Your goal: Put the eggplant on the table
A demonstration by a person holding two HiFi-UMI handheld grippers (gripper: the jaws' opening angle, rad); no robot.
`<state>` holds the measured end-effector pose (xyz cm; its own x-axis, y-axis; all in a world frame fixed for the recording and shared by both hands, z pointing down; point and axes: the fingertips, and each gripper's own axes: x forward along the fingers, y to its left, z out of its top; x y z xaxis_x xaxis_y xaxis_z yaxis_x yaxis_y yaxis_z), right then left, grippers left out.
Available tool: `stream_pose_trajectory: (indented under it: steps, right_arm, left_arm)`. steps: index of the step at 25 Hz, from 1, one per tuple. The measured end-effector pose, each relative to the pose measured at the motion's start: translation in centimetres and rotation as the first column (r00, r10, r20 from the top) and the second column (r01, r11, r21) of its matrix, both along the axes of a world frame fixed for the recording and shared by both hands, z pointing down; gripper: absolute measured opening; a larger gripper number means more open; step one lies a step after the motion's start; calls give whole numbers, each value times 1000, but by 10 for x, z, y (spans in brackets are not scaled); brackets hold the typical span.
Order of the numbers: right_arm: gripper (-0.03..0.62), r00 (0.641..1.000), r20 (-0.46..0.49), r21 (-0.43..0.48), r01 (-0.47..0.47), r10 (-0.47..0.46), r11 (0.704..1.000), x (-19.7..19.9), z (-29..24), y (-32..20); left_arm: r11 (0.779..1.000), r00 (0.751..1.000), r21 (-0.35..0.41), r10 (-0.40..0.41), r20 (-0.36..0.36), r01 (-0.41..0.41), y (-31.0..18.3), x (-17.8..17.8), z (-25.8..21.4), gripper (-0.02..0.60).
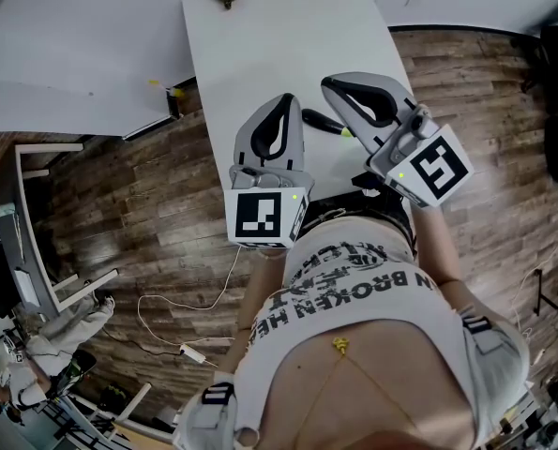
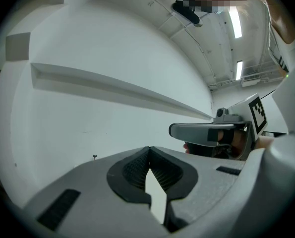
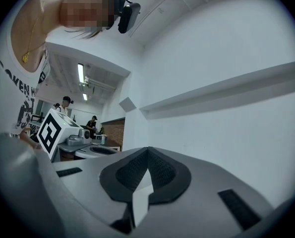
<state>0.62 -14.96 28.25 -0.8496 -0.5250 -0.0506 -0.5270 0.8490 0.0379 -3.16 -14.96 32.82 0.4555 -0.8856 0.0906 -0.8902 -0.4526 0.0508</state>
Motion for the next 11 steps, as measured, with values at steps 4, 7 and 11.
stream_pose_trajectory:
  steps: [4, 7, 11]
  right_arm:
    - [8, 1000, -22, -6, -6, 6, 1000, 1, 6, -2]
    - [8, 999, -31, -14, -6, 6, 1000, 0, 8, -3]
    - [8, 999, -50, -30, -12, 10, 999, -1, 12, -3]
  left_arm:
    - [1000, 1000, -6, 3, 2, -3, -1, 0, 3, 6]
    - [1000, 1000, -7, 2, -1, -2, -3, 0, 3, 6]
    - [1000, 1000, -7, -3, -7, 3, -2, -2, 2, 6]
